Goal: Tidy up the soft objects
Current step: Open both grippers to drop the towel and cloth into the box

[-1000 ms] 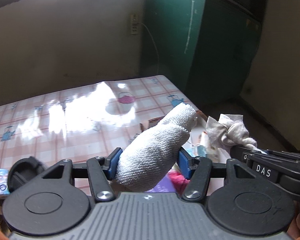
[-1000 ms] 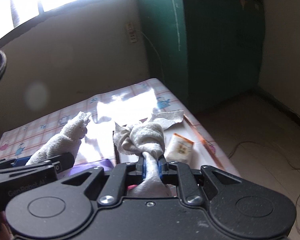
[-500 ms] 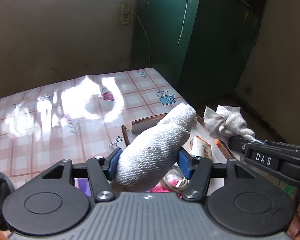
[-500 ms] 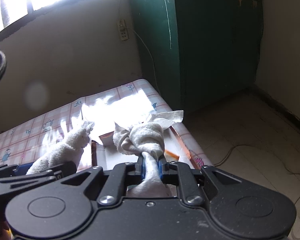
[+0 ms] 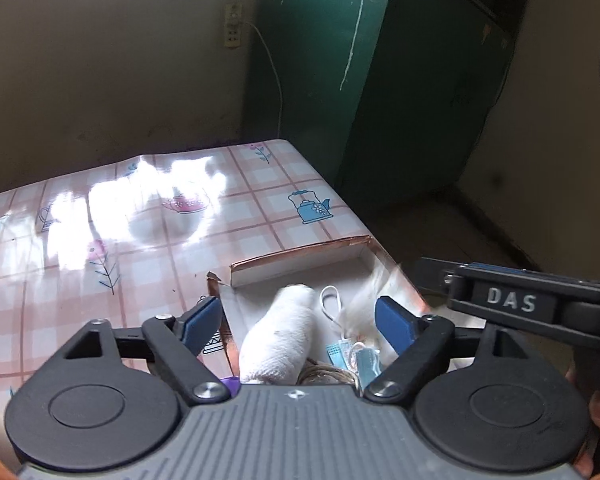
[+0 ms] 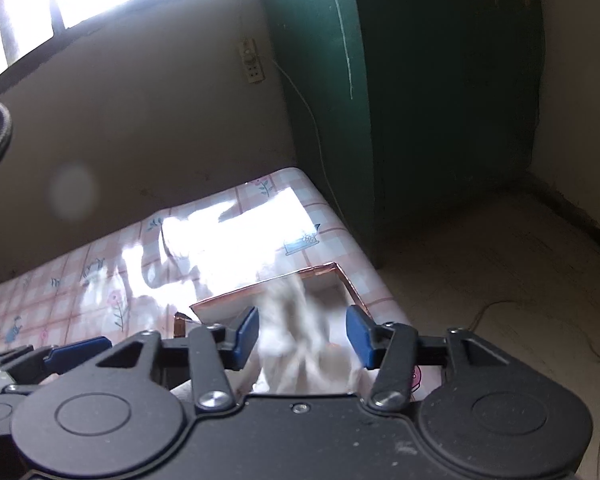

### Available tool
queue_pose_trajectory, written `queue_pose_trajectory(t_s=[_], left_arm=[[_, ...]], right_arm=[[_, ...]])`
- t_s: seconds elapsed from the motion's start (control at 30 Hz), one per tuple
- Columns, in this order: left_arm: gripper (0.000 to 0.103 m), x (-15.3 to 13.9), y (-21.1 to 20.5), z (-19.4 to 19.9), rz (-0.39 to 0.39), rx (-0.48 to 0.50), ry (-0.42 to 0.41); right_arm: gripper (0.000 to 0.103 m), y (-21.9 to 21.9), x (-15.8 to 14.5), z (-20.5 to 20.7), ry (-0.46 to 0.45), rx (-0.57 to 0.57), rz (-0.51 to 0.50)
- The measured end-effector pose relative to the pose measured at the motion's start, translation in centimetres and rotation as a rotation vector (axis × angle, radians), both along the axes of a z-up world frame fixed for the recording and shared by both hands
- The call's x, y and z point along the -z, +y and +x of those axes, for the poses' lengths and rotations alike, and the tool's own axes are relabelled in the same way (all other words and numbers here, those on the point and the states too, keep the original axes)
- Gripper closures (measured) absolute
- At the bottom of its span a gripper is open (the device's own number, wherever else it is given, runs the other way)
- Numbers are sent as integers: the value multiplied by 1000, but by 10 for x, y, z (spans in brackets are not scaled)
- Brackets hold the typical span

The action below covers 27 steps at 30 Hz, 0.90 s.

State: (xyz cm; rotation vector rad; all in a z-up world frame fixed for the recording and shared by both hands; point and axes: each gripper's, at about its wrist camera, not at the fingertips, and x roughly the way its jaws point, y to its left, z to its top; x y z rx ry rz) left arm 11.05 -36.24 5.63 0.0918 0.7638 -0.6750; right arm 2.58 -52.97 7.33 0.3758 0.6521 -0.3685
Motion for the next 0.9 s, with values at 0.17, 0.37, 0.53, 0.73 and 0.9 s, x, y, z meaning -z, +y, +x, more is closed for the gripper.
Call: queue_pose_trajectory(t_s=[0.17,0.37,0.53,0.73,0.9], left_arm=[[8,-8,7,-6,22,-15,-29],[8,-24,29,-20,72,-89,-55],[8,-35,57,-28,86,-154,-54],[7,-42,93,-38,82,-217,-59],[3,-47,121,-43,80,-260,-66]], right_arm=[[41,6,-8,-9,-18,-1,-23],[37,28,-24,-21,-17,21,-83],[35,43,-34,-26,-20,3,-83],[34,77,-33,-31,-12,-72,-63],[34,108,-33,-30,-13,-127,-61]])
